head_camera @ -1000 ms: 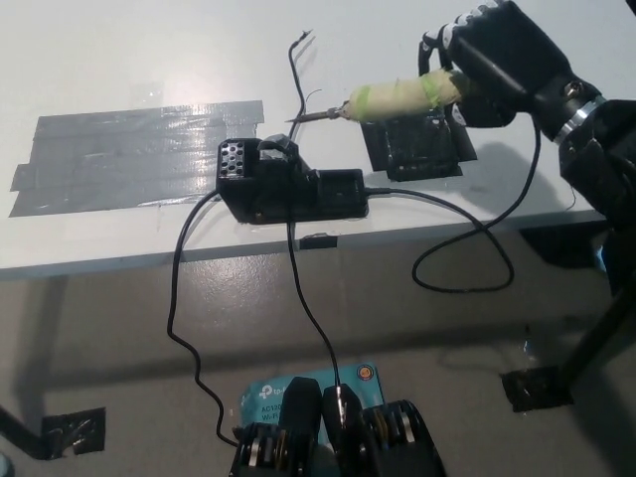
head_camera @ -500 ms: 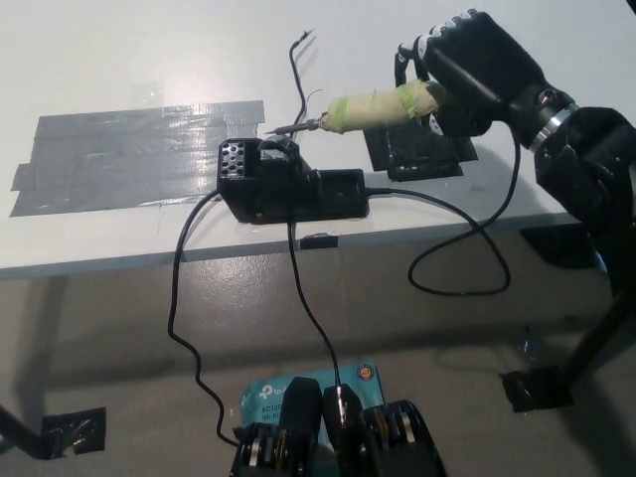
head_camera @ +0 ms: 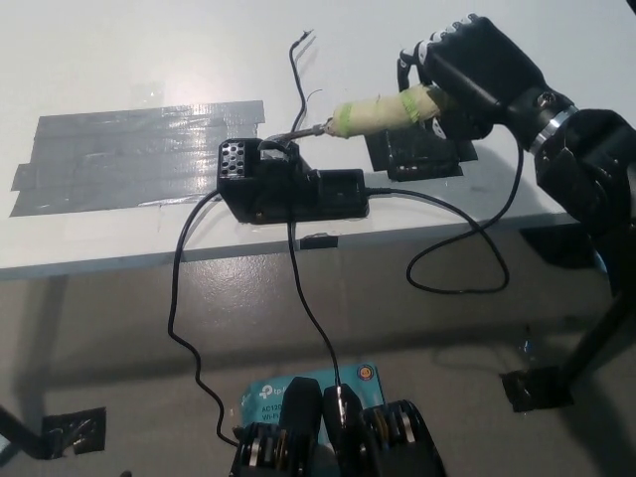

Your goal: The robot uses its right hand to grab and lift the soldering gun kept on the middle of the table and puts it in its base

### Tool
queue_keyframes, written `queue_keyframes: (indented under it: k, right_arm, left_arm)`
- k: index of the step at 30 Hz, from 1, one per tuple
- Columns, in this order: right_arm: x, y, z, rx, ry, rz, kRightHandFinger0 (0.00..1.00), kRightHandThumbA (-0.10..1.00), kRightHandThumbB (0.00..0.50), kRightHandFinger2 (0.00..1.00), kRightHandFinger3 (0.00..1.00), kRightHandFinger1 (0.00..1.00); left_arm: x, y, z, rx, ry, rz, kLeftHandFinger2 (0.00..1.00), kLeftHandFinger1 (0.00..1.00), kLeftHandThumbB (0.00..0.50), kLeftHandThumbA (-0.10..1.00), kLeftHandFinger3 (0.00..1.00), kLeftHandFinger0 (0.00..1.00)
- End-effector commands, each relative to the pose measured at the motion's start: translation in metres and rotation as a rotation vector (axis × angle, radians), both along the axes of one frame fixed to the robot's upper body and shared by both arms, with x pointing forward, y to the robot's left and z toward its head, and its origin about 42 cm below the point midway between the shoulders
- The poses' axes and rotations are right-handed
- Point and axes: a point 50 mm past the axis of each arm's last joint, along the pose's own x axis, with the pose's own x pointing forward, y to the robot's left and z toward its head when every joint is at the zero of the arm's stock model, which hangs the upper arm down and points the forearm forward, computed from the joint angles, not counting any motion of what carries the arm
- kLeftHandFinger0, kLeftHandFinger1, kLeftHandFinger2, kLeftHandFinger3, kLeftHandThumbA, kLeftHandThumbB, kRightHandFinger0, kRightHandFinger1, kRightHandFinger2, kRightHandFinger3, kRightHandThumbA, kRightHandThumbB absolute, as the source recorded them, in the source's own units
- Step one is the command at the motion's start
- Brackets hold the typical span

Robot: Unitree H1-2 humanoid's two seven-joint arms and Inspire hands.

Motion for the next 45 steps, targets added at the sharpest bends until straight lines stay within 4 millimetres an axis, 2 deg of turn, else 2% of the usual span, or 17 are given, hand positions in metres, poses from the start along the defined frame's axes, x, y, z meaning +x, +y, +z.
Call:
queue_keyframes:
  k: [1,2,3,5,8,13,17,22,24,29,30,35,37,38,42,43,45]
  right_arm:
    - [0.004,-0.009,0.022,0.001,-0.048,-0.035,0.00,-0.10,0.221,0.00,0.06,0.00]
    - [0.004,-0.008,0.021,0.000,-0.050,-0.036,0.00,-0.10,0.203,0.03,0.07,0.00]
    - [0.004,-0.008,0.020,-0.001,-0.052,-0.030,0.00,-0.10,0.199,0.20,0.06,0.00]
    - [0.003,-0.007,0.017,-0.025,-0.052,-0.039,0.00,-0.10,0.190,0.06,0.07,0.00]
    - [0.002,-0.007,0.015,-0.044,-0.042,-0.044,0.00,-0.10,0.194,0.02,0.08,0.00]
    - [0.003,-0.013,0.009,-0.036,-0.022,-0.054,0.00,-0.10,0.181,0.35,0.11,0.00]
    - [0.004,-0.011,0.009,-0.041,-0.017,-0.063,0.00,-0.10,0.165,0.32,0.12,0.00]
    - [0.003,-0.007,0.008,-0.057,0.002,-0.080,0.00,-0.10,0.122,0.41,0.19,0.00]
    - [0.004,-0.004,0.008,-0.055,0.002,-0.081,0.00,-0.10,0.123,0.42,0.16,0.00]
    - [0.005,0.003,0.007,-0.033,-0.017,-0.060,0.00,-0.10,0.158,0.35,0.11,0.00]
    - [0.005,0.010,0.009,-0.041,-0.003,-0.075,0.00,-0.10,0.148,0.29,0.13,0.00]
    - [0.005,0.021,0.005,-0.041,-0.013,-0.068,0.00,-0.10,0.165,0.29,0.22,0.00]
    - [0.004,0.024,0.004,-0.053,-0.014,-0.067,0.00,-0.10,0.151,0.16,0.11,0.00]
    - [0.004,0.025,0.002,-0.053,-0.016,-0.063,0.00,-0.10,0.142,0.15,0.03,0.00]
    - [0.004,0.028,-0.004,-0.055,-0.003,-0.056,0.00,-0.10,0.178,0.08,0.00,0.00]
    - [0.004,0.029,-0.007,-0.068,-0.007,-0.063,0.00,-0.10,0.193,0.16,0.04,0.00]
    - [0.004,0.030,-0.009,-0.075,-0.015,-0.065,0.00,-0.10,0.205,0.20,0.05,0.00]
  left_arm:
    - [0.002,0.005,0.007,0.031,-0.034,-0.013,0.32,0.02,0.500,1.00,0.65,0.00]
    - [0.002,0.005,0.007,0.017,-0.042,-0.010,0.31,0.01,0.500,1.00,0.64,0.00]
    - [0.002,0.005,0.007,0.008,-0.036,-0.006,0.31,0.02,0.500,1.00,0.62,0.00]
    - [0.003,0.004,0.006,0.011,-0.038,-0.011,0.31,0.00,0.500,1.00,0.62,0.00]
    - [0.002,0.004,0.005,0.011,-0.031,-0.007,0.30,0.00,0.500,1.00,0.61,0.00]
    - [0.003,0.004,0.005,0.011,-0.032,-0.019,0.33,0.00,0.500,1.00,0.61,0.00]
    - [0.003,0.003,0.006,0.008,-0.026,-0.013,0.33,0.00,0.500,1.00,0.60,0.00]
    - [0.002,0.000,0.005,0.009,-0.036,-0.013,0.29,0.00,0.500,1.00,0.55,0.00]
    - [0.002,0.000,0.005,0.005,-0.035,-0.013,0.29,0.00,0.500,1.00,0.57,0.00]
    - [-0.002,0.000,0.002,0.001,-0.024,-0.018,0.30,0.00,0.500,1.00,0.61,0.00]
    - [-0.002,-0.001,0.002,0.003,-0.022,-0.017,0.31,0.00,0.500,1.00,0.60,0.00]
    - [-0.001,-0.003,0.001,0.006,-0.026,-0.019,0.30,0.00,0.500,1.00,0.59,0.00]
    - [0.000,-0.004,0.002,-0.002,-0.020,-0.025,0.30,0.00,0.500,1.00,0.60,0.00]
    - [0.001,-0.004,0.002,0.001,-0.018,-0.025,0.31,0.01,0.500,1.00,0.62,0.00]
    - [0.002,-0.006,0.004,0.001,-0.025,-0.030,0.34,0.01,0.500,1.00,0.64,0.00]
    - [0.002,-0.006,0.005,0.000,-0.030,-0.032,0.33,0.02,0.500,1.00,0.63,0.00]
    - [0.002,-0.005,0.006,-0.001,-0.031,-0.035,0.33,0.02,0.500,1.00,0.64,0.00]
